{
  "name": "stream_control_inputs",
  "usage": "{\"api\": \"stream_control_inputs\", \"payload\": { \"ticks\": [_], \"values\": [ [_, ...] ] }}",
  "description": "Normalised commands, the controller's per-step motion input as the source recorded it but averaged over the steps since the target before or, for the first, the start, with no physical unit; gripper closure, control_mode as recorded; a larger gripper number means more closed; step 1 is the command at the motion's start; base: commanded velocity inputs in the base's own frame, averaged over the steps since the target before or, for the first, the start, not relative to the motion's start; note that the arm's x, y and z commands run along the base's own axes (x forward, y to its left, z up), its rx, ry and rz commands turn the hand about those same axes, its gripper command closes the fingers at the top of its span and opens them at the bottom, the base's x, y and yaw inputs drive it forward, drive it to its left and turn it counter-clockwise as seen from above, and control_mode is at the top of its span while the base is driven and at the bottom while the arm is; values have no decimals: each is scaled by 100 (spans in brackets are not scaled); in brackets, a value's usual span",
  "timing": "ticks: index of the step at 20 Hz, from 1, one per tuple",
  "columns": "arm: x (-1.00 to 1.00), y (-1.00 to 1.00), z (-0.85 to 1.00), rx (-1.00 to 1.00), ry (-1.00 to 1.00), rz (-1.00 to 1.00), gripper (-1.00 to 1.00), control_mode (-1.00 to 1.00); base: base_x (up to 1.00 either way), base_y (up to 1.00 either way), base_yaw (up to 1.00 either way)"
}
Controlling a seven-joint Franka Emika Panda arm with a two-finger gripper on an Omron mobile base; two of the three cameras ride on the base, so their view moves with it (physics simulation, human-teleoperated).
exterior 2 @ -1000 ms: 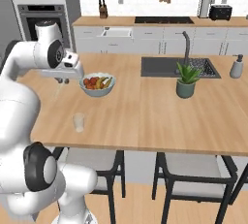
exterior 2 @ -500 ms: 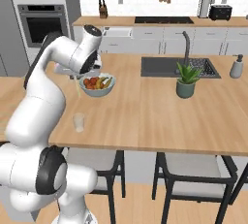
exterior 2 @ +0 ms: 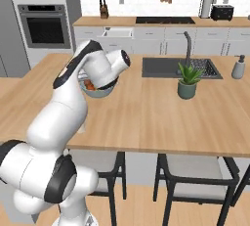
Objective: Take a straw from the drawer in front and place it inside the glass cup on the dining counter.
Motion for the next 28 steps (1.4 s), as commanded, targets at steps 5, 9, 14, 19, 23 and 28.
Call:
{"api": "stream_control_inputs", "payload": {
  "ticks": [5, 9, 14, 19, 23, 28],
  "values": [
    [-2, 12, -23, 33, -12, 38, 100, -100, 0, 0, 0],
    [15, 19, -37, 28, -7, 31, 100, -100, 0, 0, 0],
    [62, 4, -34, 24, -8, 24, 100, -100, 0, 0, 0],
    [45, 20, -31, 13, -3, 13, 100, -100, 0, 0, 0],
    [27, 10, -32, 4, 0, 0, 100, -100, 0, 0, 0],
    [4, 5, -24, 0, 0, 0, 100, -100, 0, 0, 0]
  ]
}}
